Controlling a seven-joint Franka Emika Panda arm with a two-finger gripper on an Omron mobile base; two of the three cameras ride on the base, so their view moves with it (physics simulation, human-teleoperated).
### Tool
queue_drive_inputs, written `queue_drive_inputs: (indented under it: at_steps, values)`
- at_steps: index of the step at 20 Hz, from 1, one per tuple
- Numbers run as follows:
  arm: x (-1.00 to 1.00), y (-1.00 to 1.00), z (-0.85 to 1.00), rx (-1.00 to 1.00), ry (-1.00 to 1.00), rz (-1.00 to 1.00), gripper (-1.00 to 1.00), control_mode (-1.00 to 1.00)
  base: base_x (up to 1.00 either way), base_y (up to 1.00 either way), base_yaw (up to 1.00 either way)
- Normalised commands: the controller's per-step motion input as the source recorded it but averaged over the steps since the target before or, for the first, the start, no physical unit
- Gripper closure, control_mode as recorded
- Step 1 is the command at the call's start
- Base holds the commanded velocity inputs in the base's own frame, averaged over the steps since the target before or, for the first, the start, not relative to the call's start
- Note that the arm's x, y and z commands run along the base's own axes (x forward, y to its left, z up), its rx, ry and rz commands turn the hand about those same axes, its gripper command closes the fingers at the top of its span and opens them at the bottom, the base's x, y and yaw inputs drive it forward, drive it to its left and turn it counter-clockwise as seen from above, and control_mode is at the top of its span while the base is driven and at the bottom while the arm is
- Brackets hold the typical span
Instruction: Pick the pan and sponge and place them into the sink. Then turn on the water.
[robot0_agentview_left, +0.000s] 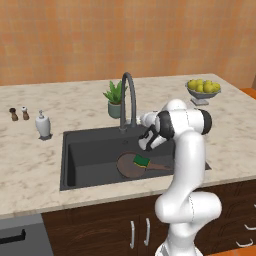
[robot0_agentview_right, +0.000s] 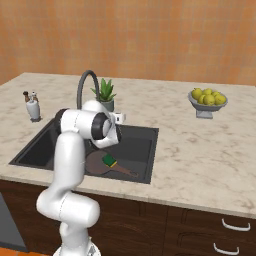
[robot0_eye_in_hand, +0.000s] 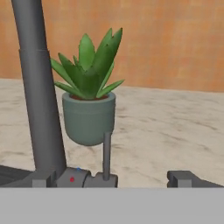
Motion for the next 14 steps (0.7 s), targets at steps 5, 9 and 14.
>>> queue_drive_inputs:
  at_steps: [5, 9, 14]
  values:
    - [0.30, 0.00, -0.07, 0.05, -0.01, 0.00, -1.00, -1.00, 0.00, 0.00, 0.00]
    - [0.29, -0.02, 0.00, 0.06, 0.00, 0.00, -1.00, -1.00, 0.00, 0.00, 0.00]
    - [0.09, -0.21, 0.00, 0.05, 0.00, 0.00, -1.00, -1.00, 0.00, 0.00, 0.00]
